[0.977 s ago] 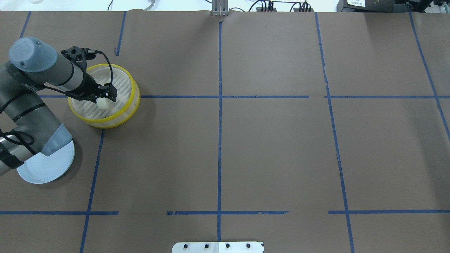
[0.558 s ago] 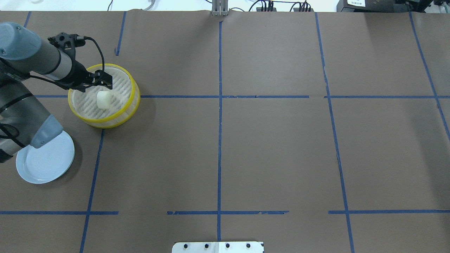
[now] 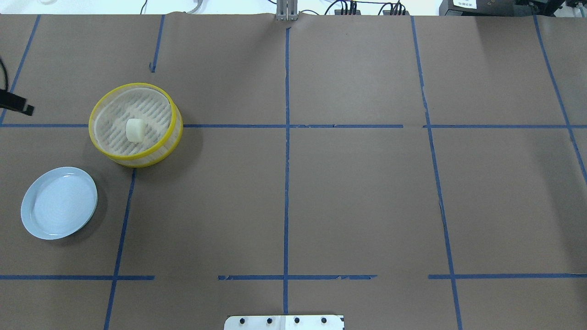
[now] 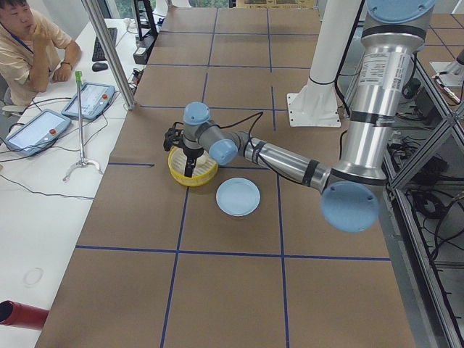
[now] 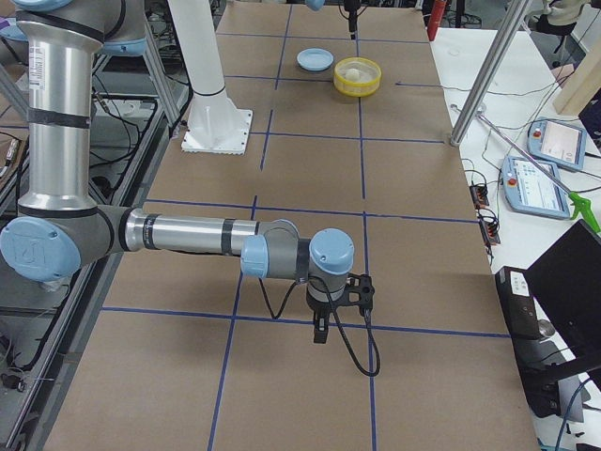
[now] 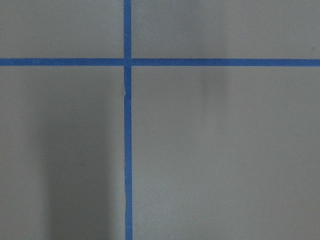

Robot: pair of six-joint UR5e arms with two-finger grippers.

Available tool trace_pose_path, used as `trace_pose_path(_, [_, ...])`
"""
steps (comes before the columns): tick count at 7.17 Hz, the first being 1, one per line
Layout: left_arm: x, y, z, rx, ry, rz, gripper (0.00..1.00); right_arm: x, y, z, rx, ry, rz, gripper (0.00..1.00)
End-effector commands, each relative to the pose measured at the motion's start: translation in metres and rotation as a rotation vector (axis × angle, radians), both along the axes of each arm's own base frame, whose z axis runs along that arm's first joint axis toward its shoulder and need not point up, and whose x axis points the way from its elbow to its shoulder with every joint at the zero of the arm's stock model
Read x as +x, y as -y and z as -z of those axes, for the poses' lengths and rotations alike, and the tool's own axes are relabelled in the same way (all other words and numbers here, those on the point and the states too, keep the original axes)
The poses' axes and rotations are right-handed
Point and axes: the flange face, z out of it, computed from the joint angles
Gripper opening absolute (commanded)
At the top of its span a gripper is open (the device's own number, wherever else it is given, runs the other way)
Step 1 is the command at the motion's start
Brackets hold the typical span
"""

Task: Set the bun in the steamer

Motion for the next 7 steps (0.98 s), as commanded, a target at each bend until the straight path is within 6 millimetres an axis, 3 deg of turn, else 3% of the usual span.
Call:
trace_pose_path(1, [-0.123,-0.056,-0.081,0.097,0.103,-0.049,0.99,0.0,0.0,0.0,0.0,0.0,0.0,1.0])
trace_pose_path(2, [-0.17,-0.066,-0.1,0.05,0.139,-0.053,0.99,0.0,0.0,0.0,0.0,0.0,0.0,1.0])
trace_pose_path(3, [-0.197,-0.068,-0.106,-0.02,0.151,-0.079,0.99,0.0,0.0,0.0,0.0,0.0,0.0,1.0])
trace_pose_path(4, [-0.207,-0.068,-0.108,-0.092,0.138,-0.073,1.0,0.0,0.0,0.0,0.0,0.0,0.0,1.0])
trace_pose_path(7, [-0.195,-0.085,-0.139,-0.34,-0.038,-0.014,1.0,0.0,0.0,0.0,0.002,0.0,0.0,1.0])
